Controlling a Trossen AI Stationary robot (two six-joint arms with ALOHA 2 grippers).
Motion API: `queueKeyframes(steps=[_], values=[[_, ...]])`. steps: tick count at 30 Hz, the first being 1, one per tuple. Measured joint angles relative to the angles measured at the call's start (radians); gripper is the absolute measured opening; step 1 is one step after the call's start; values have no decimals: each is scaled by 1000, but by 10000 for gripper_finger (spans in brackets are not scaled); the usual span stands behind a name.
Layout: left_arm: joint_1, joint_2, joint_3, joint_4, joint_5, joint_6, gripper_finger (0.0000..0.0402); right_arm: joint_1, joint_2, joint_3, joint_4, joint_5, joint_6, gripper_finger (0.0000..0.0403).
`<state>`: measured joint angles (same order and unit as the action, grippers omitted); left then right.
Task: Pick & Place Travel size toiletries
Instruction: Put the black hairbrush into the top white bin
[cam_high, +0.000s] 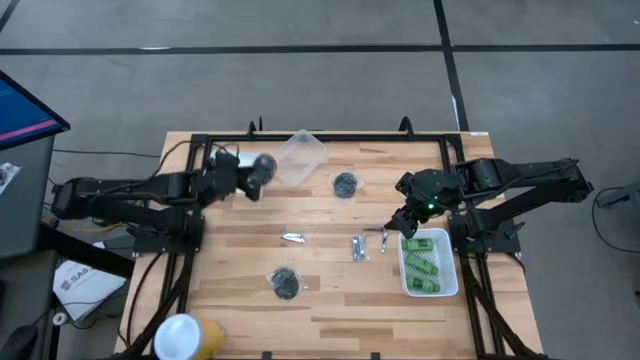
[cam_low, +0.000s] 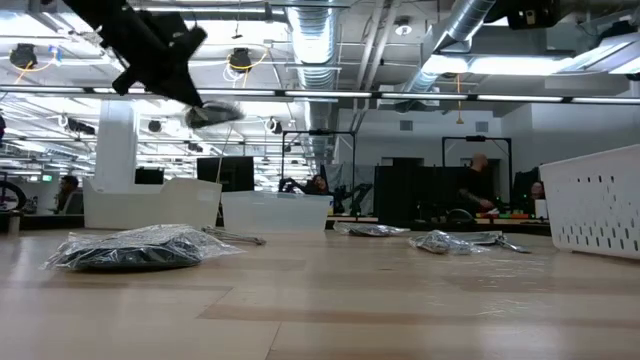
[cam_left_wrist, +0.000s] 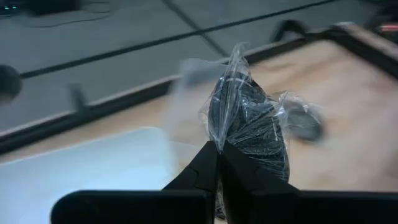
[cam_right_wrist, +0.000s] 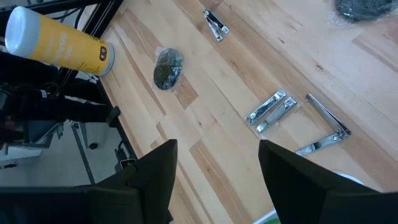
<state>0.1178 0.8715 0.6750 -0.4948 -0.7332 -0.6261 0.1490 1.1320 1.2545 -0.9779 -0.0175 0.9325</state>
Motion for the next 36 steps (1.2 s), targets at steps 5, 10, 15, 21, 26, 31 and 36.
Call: queueKeyframes(steps=[5,10,15,21,26,31,36], values=[[198,3,0,-76,55,25,1,0,0,0,1,0,0,219],[349,3,-20,-164,145,18,1,-1,0,0,1,1,1,219],[425,4,-73,-161,229,17,11,0,0,0,1,41,2,219],[426,3,-82,-153,233,134,92,-2,0,0,1,45,2,219],[425,3,-82,-150,227,193,205,-2,0,0,1,45,2,219],[417,3,-73,-126,314,112,305,-1,0,0,1,45,2,219],[298,6,-68,3,644,106,320,1,0,0,0,45,2,219]])
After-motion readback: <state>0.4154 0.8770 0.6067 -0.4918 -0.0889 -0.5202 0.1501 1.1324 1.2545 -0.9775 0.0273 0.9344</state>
